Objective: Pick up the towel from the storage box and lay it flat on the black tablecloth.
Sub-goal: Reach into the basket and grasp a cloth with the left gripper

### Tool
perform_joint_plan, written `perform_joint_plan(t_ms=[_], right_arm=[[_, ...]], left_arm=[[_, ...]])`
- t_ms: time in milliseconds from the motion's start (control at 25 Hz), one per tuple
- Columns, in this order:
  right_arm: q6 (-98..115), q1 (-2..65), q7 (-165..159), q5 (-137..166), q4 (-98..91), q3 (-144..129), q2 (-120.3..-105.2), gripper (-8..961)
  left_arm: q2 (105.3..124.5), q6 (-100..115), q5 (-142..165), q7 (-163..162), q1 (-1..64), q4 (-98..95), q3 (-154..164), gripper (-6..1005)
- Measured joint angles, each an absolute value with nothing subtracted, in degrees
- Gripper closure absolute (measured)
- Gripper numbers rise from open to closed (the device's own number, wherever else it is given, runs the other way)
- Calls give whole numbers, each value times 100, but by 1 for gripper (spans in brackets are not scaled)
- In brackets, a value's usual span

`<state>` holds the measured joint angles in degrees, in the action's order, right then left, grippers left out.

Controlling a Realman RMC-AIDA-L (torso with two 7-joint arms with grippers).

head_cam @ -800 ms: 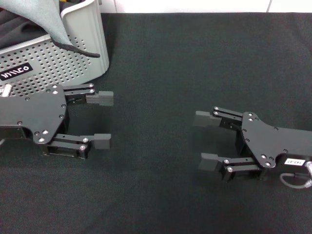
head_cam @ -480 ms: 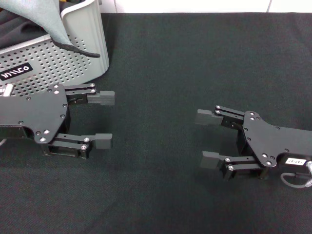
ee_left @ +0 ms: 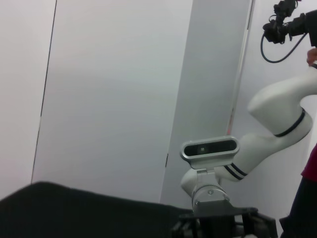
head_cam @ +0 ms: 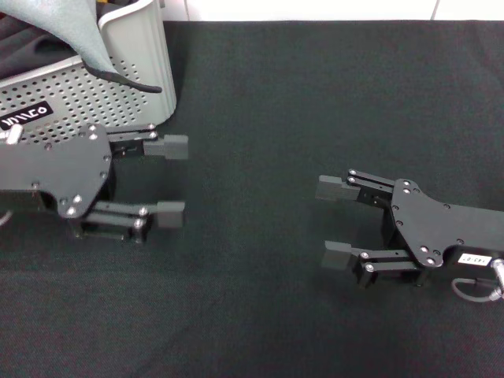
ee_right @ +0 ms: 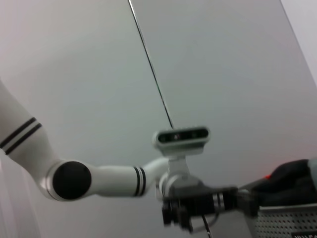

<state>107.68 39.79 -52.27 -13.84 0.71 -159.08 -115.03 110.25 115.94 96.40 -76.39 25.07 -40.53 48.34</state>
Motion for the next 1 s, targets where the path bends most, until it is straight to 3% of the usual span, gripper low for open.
perform_joint_plan(t_ms=[320, 440, 480, 640, 1000], right_arm=[[10576, 3923, -5227, -1404, 70, -15908, -11507, 94], [10495, 3822, -5187, -1472, 70, -15888, -11513, 95], [10451, 3750, -5152, -1508, 72, -15841, -11516, 96], [10381, 3674, -5125, -1533, 78, -15759, -11520, 97], [10321, 3538, -5102, -1536, 121, -15630, -11519, 100]], left_arm=[[11321, 10832, 9889, -9815, 2391, -7533, 4809, 209], [11569, 10284, 10663, -9999, 2254, -9125, 4818, 234], [11811, 10053, 11473, -9969, 2228, -10079, 4889, 242], [12016, 9760, 12736, -9869, 2144, -11045, 5330, 276], [11995, 8765, 13286, -9863, 1894, -11525, 5937, 376]])
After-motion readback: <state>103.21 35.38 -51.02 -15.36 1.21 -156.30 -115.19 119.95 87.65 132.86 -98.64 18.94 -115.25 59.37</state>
